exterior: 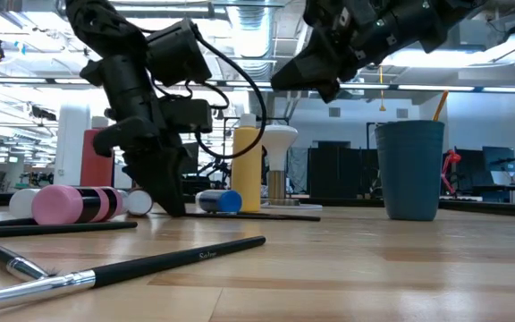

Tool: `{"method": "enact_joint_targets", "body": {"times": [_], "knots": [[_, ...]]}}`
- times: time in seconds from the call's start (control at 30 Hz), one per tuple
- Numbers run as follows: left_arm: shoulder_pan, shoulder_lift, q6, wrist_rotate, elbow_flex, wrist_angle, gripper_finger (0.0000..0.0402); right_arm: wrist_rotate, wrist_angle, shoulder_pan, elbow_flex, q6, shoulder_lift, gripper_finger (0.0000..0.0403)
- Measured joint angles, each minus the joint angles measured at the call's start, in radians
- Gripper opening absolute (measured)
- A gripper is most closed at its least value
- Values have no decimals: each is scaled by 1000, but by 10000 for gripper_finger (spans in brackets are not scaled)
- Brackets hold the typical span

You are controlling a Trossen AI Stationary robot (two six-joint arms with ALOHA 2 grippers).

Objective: Pick & Place Paint Supplies
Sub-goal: Put the top black gold paintbrush into the blue cup

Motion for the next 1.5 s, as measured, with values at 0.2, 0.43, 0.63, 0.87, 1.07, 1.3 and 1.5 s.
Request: {"method": "enact_joint_targets", "body": {"times": [0.2, 0.43, 0.63, 0.87, 1.07, 1.3, 1.5], "knots": [[-16, 0, -37, 4, 0, -1, 69, -49, -58, 1, 0, 1, 0, 61], [-19, 0, -54, 3, 0, -31, 72, -49, -102, 7, 0, 1, 0, 99], [-17, 1, -50, -26, 0, -33, 72, -46, -100, 7, 0, 1, 0, 126], [-5, 0, -56, -45, 1, -80, 72, -46, -100, 7, 0, 1, 0, 149], [15, -1, -56, -46, 2, -96, 72, -46, -99, 7, 0, 1, 0, 155], [24, -1, -56, -47, 2, -103, 59, -46, -99, 7, 0, 1, 0, 150], [25, 0, -59, -52, 2, -105, 18, -47, -134, 41, -1, -112, 46, 151]]}}
